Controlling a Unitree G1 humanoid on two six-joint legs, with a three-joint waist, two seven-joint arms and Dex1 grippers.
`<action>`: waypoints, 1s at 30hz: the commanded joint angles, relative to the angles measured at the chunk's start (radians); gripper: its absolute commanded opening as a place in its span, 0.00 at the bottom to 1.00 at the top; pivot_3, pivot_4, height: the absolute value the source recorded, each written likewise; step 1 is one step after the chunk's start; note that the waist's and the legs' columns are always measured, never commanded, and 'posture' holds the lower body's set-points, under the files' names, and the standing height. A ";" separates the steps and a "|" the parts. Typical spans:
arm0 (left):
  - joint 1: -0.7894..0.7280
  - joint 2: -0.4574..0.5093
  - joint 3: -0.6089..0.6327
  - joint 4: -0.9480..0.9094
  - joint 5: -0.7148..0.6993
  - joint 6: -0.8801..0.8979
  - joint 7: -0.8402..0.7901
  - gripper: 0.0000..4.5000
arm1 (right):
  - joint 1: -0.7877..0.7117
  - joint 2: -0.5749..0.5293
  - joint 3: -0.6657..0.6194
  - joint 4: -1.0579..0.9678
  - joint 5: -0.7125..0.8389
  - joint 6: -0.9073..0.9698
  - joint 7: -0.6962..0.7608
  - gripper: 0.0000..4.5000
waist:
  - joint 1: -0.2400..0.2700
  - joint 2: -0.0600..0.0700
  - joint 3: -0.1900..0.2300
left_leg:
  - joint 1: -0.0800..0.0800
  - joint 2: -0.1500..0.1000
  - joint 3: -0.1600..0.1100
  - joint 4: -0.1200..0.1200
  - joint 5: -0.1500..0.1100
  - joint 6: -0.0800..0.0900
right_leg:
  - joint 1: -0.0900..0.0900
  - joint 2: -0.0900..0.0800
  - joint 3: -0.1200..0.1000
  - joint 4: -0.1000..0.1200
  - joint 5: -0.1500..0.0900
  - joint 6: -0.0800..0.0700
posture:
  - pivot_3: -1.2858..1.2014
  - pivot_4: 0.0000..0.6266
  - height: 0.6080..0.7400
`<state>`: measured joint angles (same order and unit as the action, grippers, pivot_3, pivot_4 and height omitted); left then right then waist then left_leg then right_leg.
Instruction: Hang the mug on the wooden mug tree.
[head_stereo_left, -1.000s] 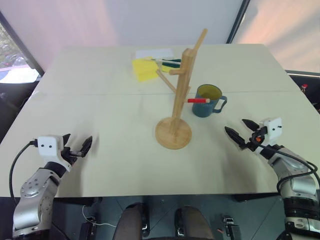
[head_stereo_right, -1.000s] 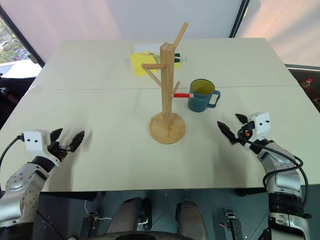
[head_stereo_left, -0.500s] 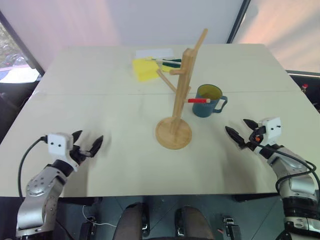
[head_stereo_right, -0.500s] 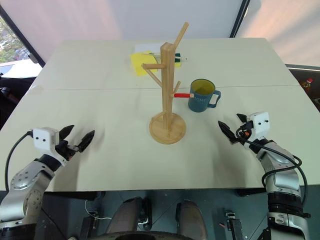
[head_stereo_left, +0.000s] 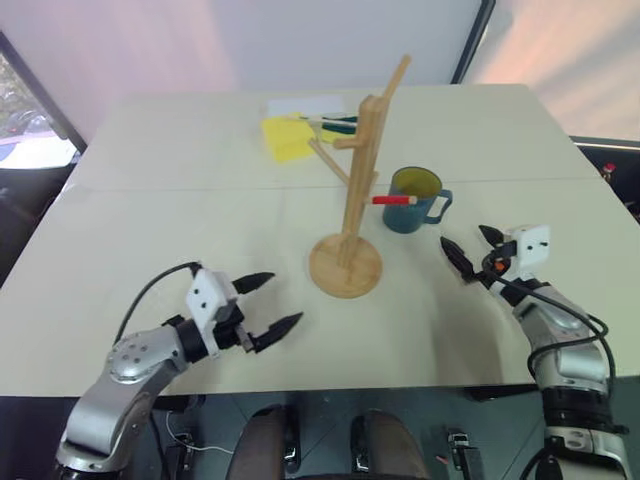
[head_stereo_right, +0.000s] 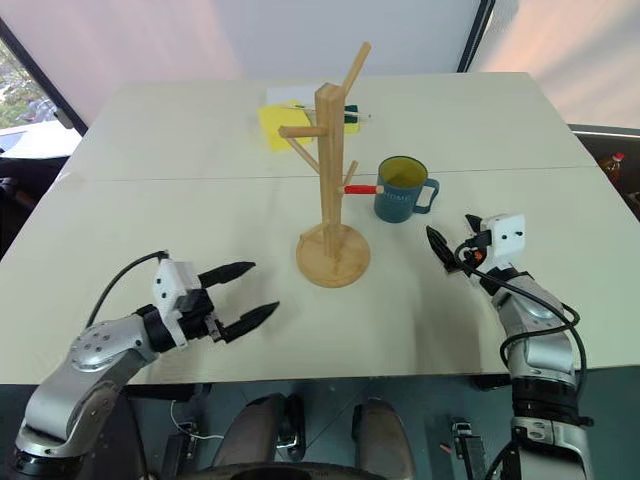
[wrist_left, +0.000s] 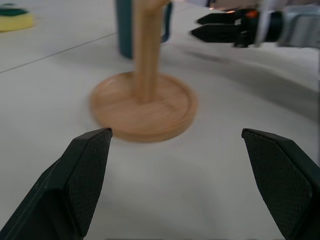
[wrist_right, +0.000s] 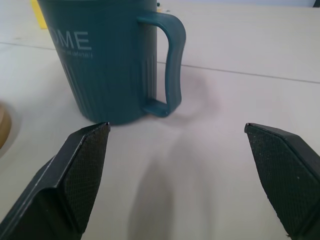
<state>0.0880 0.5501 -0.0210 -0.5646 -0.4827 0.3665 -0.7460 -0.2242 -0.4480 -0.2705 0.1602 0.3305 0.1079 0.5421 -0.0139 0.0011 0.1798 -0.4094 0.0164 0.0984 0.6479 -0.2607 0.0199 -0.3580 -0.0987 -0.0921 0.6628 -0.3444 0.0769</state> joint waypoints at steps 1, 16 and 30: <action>-0.026 -0.002 -0.015 -0.046 -0.015 0.002 -0.004 0.99 | -0.035 0.020 0.007 -0.009 -0.030 -0.039 -0.052 1.00 | 0.000 0.000 0.000 | 0.000 0.000 0.000 0.000 0.000 0.000 | 0.000 0.000 0.000 0.000 0.000 0.000 | 0.52 0.24 0.93; -0.029 -0.002 -0.021 -0.060 -0.023 -0.010 -0.009 0.99 | -0.148 0.074 0.032 0.134 -0.087 -0.105 -0.141 1.00 | 0.000 0.000 0.000 | 0.000 0.000 0.001 0.000 0.003 -0.004 | 0.000 0.001 0.000 0.000 0.000 0.000 | 0.52 0.24 0.93; -0.038 -0.009 -0.016 -0.078 -0.047 -0.009 -0.012 0.99 | -0.216 0.105 0.051 0.226 -0.113 -0.137 -0.187 1.00 | -0.001 0.000 0.000 | 0.000 0.000 0.001 0.000 0.004 -0.005 | 0.000 0.001 0.000 0.001 0.000 0.000 | 0.52 0.24 0.93</action>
<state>0.0601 0.5377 -0.0474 -0.6023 -0.5135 0.3658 -0.7562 -0.4150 -0.3438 -0.2114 0.3907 0.2169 -0.0023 0.3592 -0.0149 0.0013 0.1803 -0.4093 0.0164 0.0991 0.6482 -0.2568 0.0145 -0.3578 -0.0972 -0.0921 0.6636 -0.3442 0.0773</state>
